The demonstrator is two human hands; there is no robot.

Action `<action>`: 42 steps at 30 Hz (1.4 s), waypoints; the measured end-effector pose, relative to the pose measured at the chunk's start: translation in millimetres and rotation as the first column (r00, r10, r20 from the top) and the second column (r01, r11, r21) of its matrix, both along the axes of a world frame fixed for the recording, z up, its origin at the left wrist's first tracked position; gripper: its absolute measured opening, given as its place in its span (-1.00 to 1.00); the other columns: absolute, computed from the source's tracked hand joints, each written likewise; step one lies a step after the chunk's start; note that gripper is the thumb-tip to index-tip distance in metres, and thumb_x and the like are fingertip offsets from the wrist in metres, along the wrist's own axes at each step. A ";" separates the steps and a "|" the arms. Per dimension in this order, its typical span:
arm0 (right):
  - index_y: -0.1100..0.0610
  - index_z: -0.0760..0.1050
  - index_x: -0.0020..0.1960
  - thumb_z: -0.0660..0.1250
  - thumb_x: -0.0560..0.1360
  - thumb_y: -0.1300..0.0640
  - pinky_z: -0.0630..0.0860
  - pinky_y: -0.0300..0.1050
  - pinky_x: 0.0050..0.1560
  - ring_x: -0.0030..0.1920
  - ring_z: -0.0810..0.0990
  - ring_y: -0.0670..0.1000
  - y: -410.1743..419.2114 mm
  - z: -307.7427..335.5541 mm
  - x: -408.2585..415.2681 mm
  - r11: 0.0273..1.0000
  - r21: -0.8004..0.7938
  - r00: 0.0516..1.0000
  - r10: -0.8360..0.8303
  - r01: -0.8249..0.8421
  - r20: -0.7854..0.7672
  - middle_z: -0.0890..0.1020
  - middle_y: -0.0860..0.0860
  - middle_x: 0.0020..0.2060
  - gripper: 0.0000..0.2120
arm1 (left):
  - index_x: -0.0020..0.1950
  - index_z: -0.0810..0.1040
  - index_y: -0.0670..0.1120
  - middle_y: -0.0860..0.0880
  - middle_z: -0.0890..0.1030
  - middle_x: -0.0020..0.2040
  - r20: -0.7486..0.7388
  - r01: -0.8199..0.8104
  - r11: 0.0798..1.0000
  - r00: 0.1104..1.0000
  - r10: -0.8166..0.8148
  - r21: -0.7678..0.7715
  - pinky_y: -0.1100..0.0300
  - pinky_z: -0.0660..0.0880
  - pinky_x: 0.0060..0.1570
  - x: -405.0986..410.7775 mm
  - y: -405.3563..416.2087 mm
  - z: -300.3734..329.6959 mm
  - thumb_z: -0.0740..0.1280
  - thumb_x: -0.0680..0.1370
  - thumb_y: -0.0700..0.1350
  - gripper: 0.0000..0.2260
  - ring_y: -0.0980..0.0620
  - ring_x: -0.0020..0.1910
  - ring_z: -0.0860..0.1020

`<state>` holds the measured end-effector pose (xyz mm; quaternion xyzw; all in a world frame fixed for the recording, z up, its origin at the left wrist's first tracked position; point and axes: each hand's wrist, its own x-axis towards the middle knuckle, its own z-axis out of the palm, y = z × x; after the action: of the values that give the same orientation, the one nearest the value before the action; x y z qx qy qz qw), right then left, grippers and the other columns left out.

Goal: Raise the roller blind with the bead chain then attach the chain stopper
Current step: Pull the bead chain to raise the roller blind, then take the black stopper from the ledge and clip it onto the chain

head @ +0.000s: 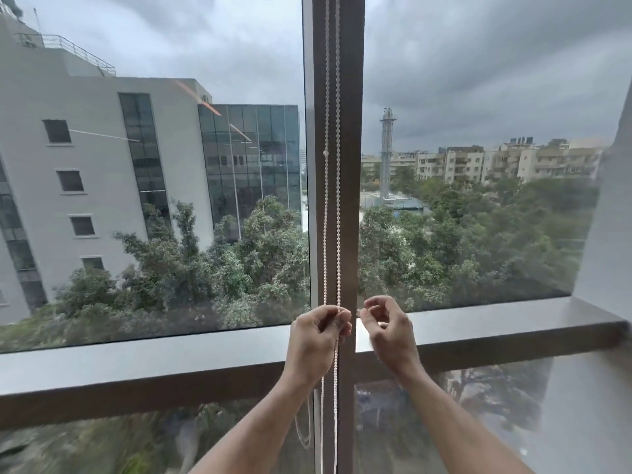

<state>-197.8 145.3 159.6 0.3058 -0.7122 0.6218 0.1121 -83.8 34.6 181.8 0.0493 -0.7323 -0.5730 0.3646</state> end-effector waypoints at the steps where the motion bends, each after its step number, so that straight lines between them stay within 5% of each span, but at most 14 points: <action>1: -0.05 0.52 -0.07 0.41 0.52 0.18 0.56 -0.10 -0.20 -0.28 0.60 -0.14 2.6 -8.4 -3.4 1.000 0.014 1.000 -0.011 0.011 0.017 0.66 -0.03 -0.27 -0.87 | -0.17 0.70 0.10 -0.06 0.71 -0.30 0.014 0.008 1.000 1.000 -0.008 0.029 0.19 0.56 -0.26 -2.9 0.8 -8.8 0.43 0.54 -0.12 -0.85 0.04 -0.30 0.66; 6: -0.02 0.50 -0.04 0.39 0.54 0.17 0.56 -0.08 -0.17 -0.21 0.65 0.03 15.3 -41.9 -23.9 0.995 0.077 0.993 -0.064 0.056 0.098 0.68 0.03 -0.25 -0.89 | -0.18 0.71 0.06 -0.02 0.70 -0.32 0.054 0.043 0.991 0.997 -0.050 0.128 0.27 0.57 -0.22 -16.7 7.3 -48.0 0.43 0.54 -0.21 -0.81 0.09 -0.29 0.64; 10: 0.03 0.49 0.02 0.41 0.54 0.14 0.48 -0.26 -0.21 -0.20 0.61 -0.04 20.0 -62.4 -44.0 0.987 0.120 0.980 -0.126 0.108 0.157 0.62 -0.04 -0.23 -0.88 | -0.19 0.72 0.02 -0.01 0.68 -0.33 0.115 0.031 0.983 0.992 -0.052 0.180 0.22 0.55 -0.25 -25.6 11.1 -80.0 0.43 0.54 -0.22 -0.83 0.03 -0.31 0.62; 17: 0.23 0.41 0.32 0.42 0.53 0.13 0.53 0.06 0.11 -0.05 0.58 0.12 12.3 -82.0 -82.4 0.958 0.222 0.935 -0.240 0.183 0.263 0.56 0.13 0.01 -0.58 | -0.19 0.73 0.06 -0.02 0.68 -0.35 0.196 -0.038 0.982 0.981 0.002 0.183 0.13 0.58 -0.23 -32.3 17.8 -130.7 0.42 0.54 -0.24 -0.78 0.07 -0.33 0.60; 22: 0.26 0.37 0.40 0.44 0.52 0.12 0.46 0.07 0.26 0.16 0.57 0.21 -0.3 -82.4 -115.4 0.936 0.313 0.936 -0.243 0.158 0.255 0.54 0.19 0.21 -0.47 | -0.19 0.74 0.05 -0.12 0.72 -0.26 0.230 -0.069 0.976 0.973 0.020 0.209 0.10 0.64 -0.15 -30.4 23.6 -148.5 0.47 0.50 -0.21 -0.84 0.04 -0.28 0.64; 27: 0.23 0.45 0.34 0.45 0.51 0.09 0.39 -0.02 0.29 0.29 0.51 0.19 -9.3 -87.6 -139.5 0.883 0.463 0.953 -0.205 0.080 0.225 0.58 0.19 0.25 -0.54 | -0.21 0.74 0.08 0.01 0.72 -0.29 0.256 -0.089 0.978 0.966 0.038 0.191 0.21 0.59 -0.19 -27.7 30.0 -159.4 0.50 0.47 -0.21 -0.83 0.14 -0.30 0.63; 36: 0.22 0.54 0.13 0.41 0.54 0.20 0.45 -0.05 0.06 0.12 0.62 0.18 -3.7 -97.2 -132.3 0.947 0.270 0.941 -0.242 0.176 0.237 0.68 0.16 0.07 -0.81 | -0.18 0.73 0.04 0.06 0.72 -0.26 0.253 -0.096 0.983 0.966 0.054 0.159 0.33 0.54 -0.23 -28.1 39.7 -169.7 0.51 0.46 -0.26 -0.82 0.21 -0.31 0.63; 42: 0.11 0.52 0.07 0.42 0.54 0.20 0.56 -0.11 -0.02 -0.06 0.67 -0.02 24.1 -117.4 -69.9 0.990 0.135 0.988 -0.062 0.043 0.140 0.71 0.01 -0.10 -0.86 | -0.17 0.68 0.08 -0.05 0.68 -0.29 0.236 -0.103 0.988 0.969 0.073 0.118 0.18 0.56 -0.25 -27.8 43.4 -171.9 0.52 0.45 -0.22 -0.82 0.10 -0.34 0.59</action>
<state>-267.7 169.4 42.3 0.2482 -0.7658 0.5906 0.0565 -111.6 78.0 10.0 0.1714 -0.7282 -0.5929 0.2981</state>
